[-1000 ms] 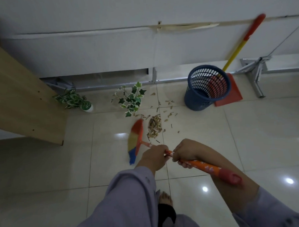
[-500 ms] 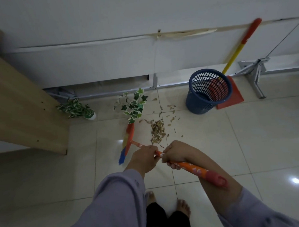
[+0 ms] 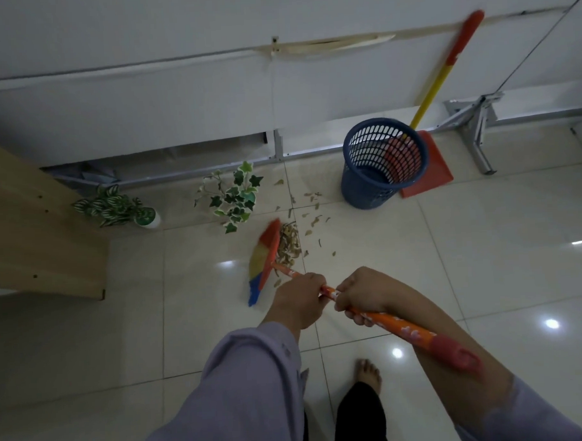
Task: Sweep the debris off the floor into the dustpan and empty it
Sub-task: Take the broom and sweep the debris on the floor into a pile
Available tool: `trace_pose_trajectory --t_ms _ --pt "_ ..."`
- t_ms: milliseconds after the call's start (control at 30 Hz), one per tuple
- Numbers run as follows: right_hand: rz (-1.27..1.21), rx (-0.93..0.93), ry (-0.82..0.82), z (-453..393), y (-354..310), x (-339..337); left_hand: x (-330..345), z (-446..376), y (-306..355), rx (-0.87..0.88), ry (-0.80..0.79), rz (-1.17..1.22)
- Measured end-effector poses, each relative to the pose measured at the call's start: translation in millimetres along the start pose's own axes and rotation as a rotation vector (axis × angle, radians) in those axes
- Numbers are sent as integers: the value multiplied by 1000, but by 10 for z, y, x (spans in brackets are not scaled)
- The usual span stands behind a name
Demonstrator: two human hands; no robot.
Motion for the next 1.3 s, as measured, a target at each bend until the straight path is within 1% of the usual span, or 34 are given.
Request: trace_pose_trajectory --t_ms 67,167,233,400,533,667,767,867,967,1167,1300 --pt "29 -45 -3 108 -7 -125 -113 0 98 23 77 -62" --pt "68 -74 -46 162 -114 -147 -236 101 49 -4 162 -92" --pt "84 -83 -89 139 -247 -32 -272 200 -101 -37 152 -88" --pt "153 -123 -147 12 -719 486 -387 570 -697 -169 50 -73" --pt "136 -147 -169 -39 -1116 815 -615 806 -1109 -225 75 -107" --pt "14 -144 -175 -177 -1447 972 -802 833 -1471 -252 77 -136" --pt "-72 -126 -148 -326 -1577 1020 -807 722 -1661 -236 33 -110" --pt "-115 -75 -147 -478 -1554 1042 -700 606 -1741 -224 -34 -86" --pt "-112 -27 -145 -535 -1397 993 -561 531 -1648 -212 -77 -107" --pt "-102 40 -151 -468 -966 789 -313 415 -1271 -196 -71 -69" --pt "-119 68 -145 -401 -541 552 -125 246 -854 -162 -97 -22"
Point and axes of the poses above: each hand's wrist, its own z-axis away from the middle knuckle, its own x-axis out of the palm, y = z × x, the point moved 10 cm from there along -z, towards the middle knuckle, and after that the axes turned 15 degrees about x, right-handed, at the moved point
